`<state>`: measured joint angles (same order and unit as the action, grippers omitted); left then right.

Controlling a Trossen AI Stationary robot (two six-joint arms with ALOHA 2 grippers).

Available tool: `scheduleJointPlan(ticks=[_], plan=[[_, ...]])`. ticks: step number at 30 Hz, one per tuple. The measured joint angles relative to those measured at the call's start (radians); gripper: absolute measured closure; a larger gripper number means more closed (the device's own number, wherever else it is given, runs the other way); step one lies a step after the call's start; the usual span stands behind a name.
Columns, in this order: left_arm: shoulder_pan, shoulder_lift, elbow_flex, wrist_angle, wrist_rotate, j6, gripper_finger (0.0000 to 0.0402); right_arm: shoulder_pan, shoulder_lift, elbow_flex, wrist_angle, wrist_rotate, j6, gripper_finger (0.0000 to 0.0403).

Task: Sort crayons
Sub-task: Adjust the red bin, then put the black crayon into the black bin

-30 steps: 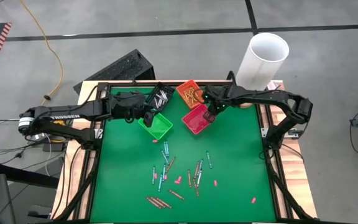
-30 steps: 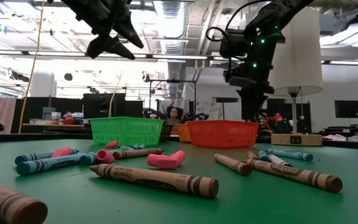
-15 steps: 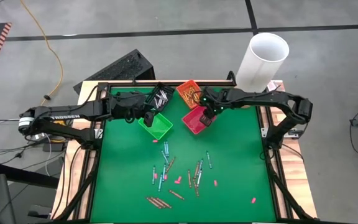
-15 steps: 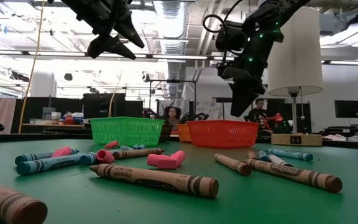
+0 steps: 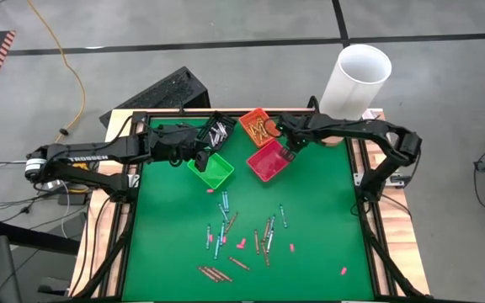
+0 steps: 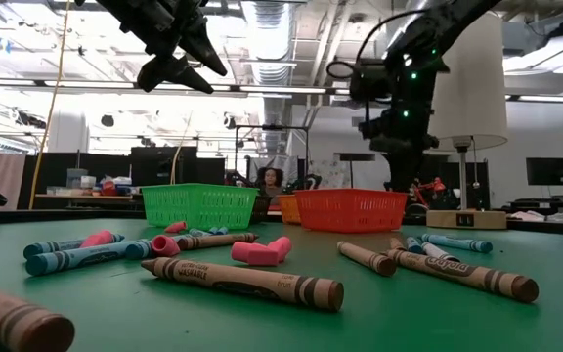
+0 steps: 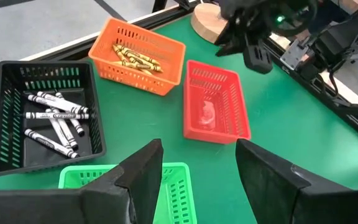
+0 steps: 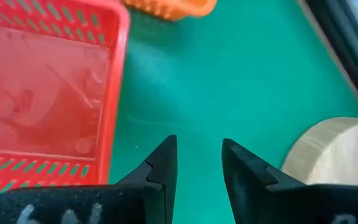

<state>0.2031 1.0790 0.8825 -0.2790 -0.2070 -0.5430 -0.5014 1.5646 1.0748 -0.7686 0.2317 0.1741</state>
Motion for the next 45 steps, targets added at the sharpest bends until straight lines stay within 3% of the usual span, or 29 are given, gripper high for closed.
scheduleJointPlan(ticks=[17,22,28,33,37,40,45], plan=[[0.000,0.000,0.000,-0.001,-0.002,0.006,0.0210,0.083,0.041,0.000,0.089,-0.108,-0.032,0.0282],[0.000,0.000,0.000,-0.001,-0.008,0.008,0.0210,0.090,0.041,0.001,0.162,-0.182,-0.029,0.0282],[0.000,0.000,0.001,-0.001,-0.005,0.008,0.0210,0.076,0.027,0.001,0.130,-0.133,0.002,0.0282],[-0.005,0.000,0.001,-0.004,0.062,0.003,0.0210,0.071,-0.074,0.001,0.085,-0.137,-0.004,0.0282],[-0.052,0.000,0.002,-0.057,0.173,0.010,0.0210,0.116,-0.209,0.001,0.055,-0.259,-0.022,0.0282],[-0.141,0.002,0.002,-0.142,0.216,0.037,0.0210,0.193,-0.311,0.001,0.018,-0.349,-0.037,0.0282],[-0.319,0.003,0.002,-0.182,0.218,-0.064,0.0210,0.367,-0.412,0.001,-0.129,-0.328,0.148,0.0282]])
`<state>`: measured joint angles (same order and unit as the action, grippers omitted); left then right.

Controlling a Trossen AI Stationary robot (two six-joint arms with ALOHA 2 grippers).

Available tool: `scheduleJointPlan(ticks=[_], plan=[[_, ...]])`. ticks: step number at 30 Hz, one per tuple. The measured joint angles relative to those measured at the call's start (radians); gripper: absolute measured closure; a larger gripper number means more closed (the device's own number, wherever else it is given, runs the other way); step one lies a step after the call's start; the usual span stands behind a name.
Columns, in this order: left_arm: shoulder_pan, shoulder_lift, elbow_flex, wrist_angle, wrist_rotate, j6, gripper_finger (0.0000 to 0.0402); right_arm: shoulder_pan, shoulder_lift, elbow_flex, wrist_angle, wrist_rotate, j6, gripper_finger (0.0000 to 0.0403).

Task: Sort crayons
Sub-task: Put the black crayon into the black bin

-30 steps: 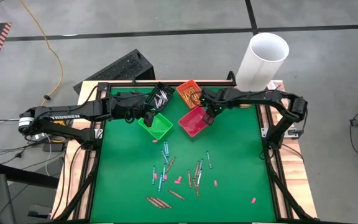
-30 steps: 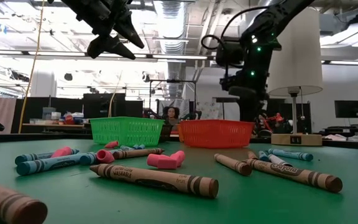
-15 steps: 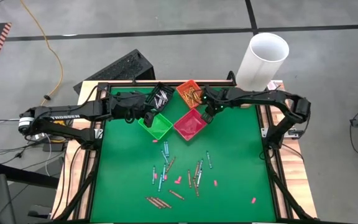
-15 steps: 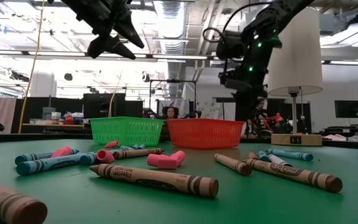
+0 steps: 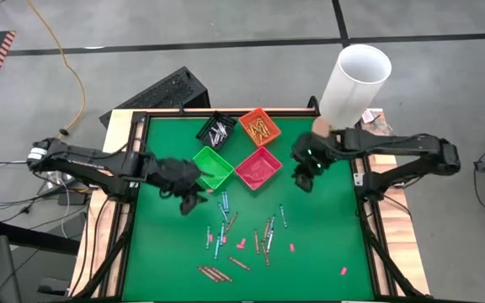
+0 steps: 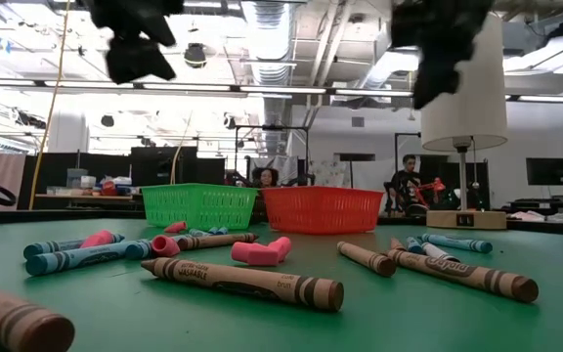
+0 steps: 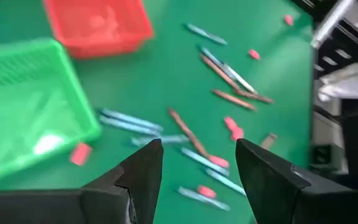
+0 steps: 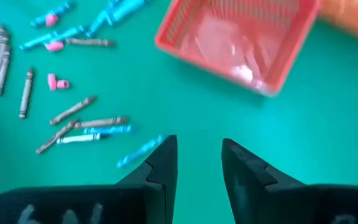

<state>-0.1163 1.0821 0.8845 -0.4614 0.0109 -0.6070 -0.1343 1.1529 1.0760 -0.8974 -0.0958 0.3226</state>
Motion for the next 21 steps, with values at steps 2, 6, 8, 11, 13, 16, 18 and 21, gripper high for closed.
scheduleJointPlan(ticks=[2,6,8,11,13,16,18,21], plan=[[-0.063,0.000,0.000,-0.001,-0.040,-0.076,0.0210,0.084,-0.010,0.000,-0.051,0.065,0.138,0.0282],[-0.163,0.000,0.000,-0.007,-0.151,-0.240,0.0210,0.240,0.018,0.000,-0.144,0.199,0.483,0.0282],[-0.198,0.000,0.000,-0.006,-0.185,-0.313,0.0210,0.308,0.046,0.000,-0.151,0.229,0.592,0.0282],[-0.241,-0.001,0.000,-0.022,-0.176,-0.389,0.0210,0.392,0.105,0.000,-0.141,0.282,0.743,0.0279],[-0.270,-0.003,0.000,-0.058,-0.147,-0.427,0.0210,0.441,0.155,0.000,-0.142,0.300,0.838,0.0274],[-0.322,-0.003,0.000,-0.098,-0.117,-0.451,0.0210,0.493,0.240,0.000,-0.139,0.301,0.955,0.0255],[-0.362,-0.003,0.000,-0.104,-0.116,-0.454,0.0210,0.519,0.300,0.000,-0.128,0.298,1.009,0.0236],[-0.415,-0.004,0.000,-0.097,-0.117,-0.468,0.0210,0.536,0.371,-0.001,-0.071,0.258,1.045,0.0203]])
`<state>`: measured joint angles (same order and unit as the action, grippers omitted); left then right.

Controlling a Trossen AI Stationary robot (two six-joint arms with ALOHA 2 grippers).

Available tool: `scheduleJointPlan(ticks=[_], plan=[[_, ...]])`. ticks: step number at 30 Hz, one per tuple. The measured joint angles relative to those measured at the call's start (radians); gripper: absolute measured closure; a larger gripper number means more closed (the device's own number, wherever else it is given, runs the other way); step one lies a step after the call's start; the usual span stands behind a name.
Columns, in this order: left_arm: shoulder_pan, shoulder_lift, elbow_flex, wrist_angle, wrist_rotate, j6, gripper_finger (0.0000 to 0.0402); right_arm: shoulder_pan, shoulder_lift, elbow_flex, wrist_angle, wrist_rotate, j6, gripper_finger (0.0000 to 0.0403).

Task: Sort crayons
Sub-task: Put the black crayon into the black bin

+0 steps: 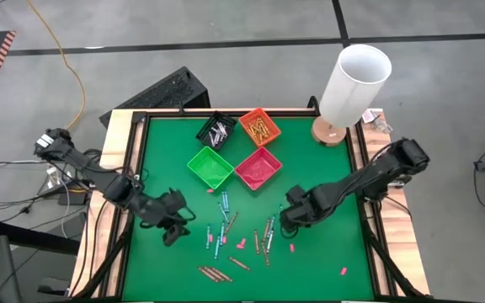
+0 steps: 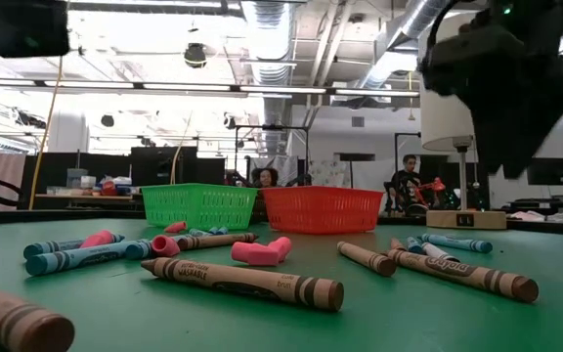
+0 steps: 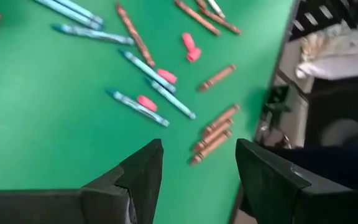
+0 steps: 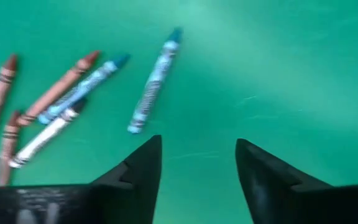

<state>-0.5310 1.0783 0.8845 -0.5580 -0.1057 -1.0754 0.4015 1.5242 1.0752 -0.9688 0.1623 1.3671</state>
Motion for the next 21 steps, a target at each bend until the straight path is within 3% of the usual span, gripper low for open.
scheduleJointPlan(ticks=[6,15,21], plan=[[-0.118,-0.067,0.000,-0.006,-0.073,-0.038,0.0209,0.004,0.069,0.000,0.071,0.000,0.056,0.0160],[-0.232,-0.215,-0.001,-0.036,-0.324,-0.047,0.0209,-0.031,0.068,0.000,0.155,0.046,0.039,0.0167],[-0.261,-0.239,-0.002,-0.037,-0.352,-0.026,0.0209,-0.044,0.100,0.001,0.181,0.042,-0.004,0.0168]])
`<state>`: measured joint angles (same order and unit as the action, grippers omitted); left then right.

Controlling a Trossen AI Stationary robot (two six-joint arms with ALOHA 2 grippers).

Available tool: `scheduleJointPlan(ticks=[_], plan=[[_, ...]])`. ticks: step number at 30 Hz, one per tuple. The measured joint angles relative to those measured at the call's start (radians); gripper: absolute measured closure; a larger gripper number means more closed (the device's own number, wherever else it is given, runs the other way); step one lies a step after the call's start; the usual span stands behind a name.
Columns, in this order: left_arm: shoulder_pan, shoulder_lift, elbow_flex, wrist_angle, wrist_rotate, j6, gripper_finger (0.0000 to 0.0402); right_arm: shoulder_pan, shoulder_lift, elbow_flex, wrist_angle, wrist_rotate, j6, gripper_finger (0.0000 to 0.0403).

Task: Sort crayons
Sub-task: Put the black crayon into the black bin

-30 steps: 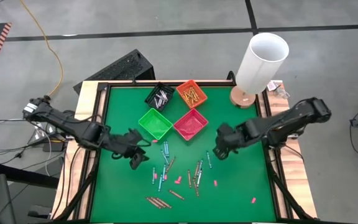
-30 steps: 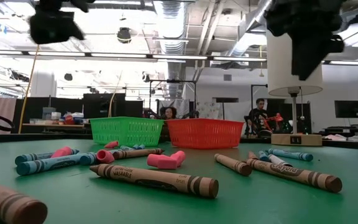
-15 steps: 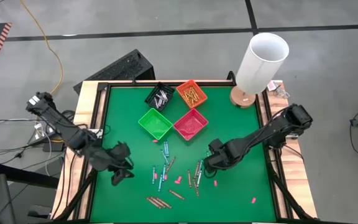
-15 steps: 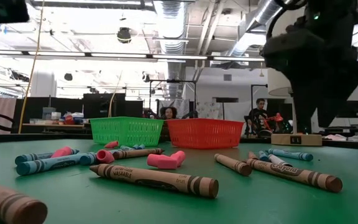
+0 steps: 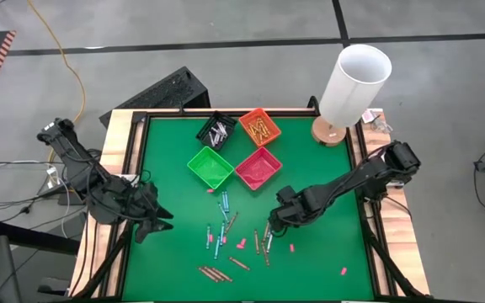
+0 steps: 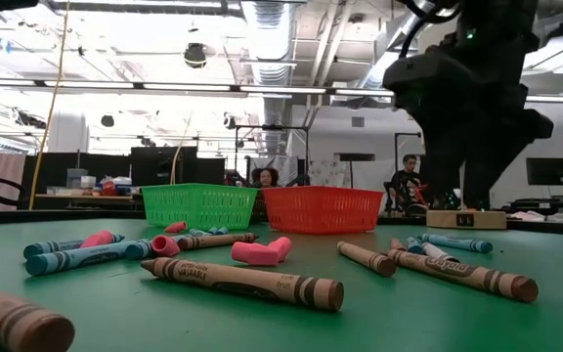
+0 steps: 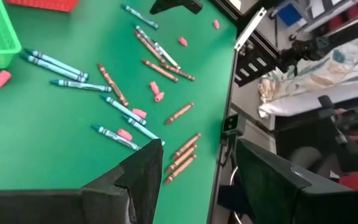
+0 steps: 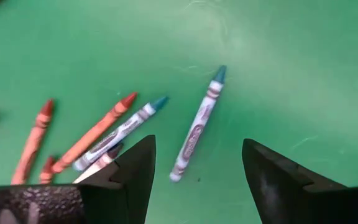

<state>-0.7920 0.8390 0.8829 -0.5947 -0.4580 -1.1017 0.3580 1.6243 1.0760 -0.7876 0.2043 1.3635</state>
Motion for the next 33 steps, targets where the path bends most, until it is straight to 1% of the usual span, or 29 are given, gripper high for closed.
scheduleJointPlan(ticks=[2,4,8,12,15,17,20,25,33], plan=[[-0.008,0.000,-0.013,0.016,0.007,0.003,0.0209,-0.007,0.009,0.000,-0.001,-0.001,-0.007,0.0168],[-0.012,-0.009,-0.054,0.072,0.023,0.000,0.0209,-0.008,0.020,0.000,0.009,-0.008,-0.011,0.0168],[-0.012,-0.040,-0.198,0.254,0.088,-0.035,0.0209,-0.011,0.019,0.000,0.007,-0.015,-0.026,0.0168],[-0.012,-0.070,-0.319,0.427,0.062,-0.083,0.0209,-0.011,0.010,0.000,0.003,-0.019,-0.028,0.0168],[-0.012,-0.074,-0.365,0.488,0.027,-0.114,0.0209,0.011,0.004,-0.001,0.067,-0.051,0.003,0.0168],[-0.012,-0.073,-0.369,0.489,0.016,-0.118,0.0209,0.040,0.009,-0.001,0.135,-0.070,0.040,0.0168],[-0.012,-0.068,-0.369,0.488,0.005,-0.115,0.0209,0.089,0.028,0.000,0.203,-0.070,0.126,0.0168],[-0.012,-0.068,-0.369,0.485,-0.002,-0.099,0.0209,0.149,0.046,0.000,0.233,-0.038,0.259,0.0168],[-0.011,-0.068,-0.369,0.471,-0.025,-0.081,0.0209,0.163,0.094,0.015,0.301,-0.019,0.303,0.0168]])
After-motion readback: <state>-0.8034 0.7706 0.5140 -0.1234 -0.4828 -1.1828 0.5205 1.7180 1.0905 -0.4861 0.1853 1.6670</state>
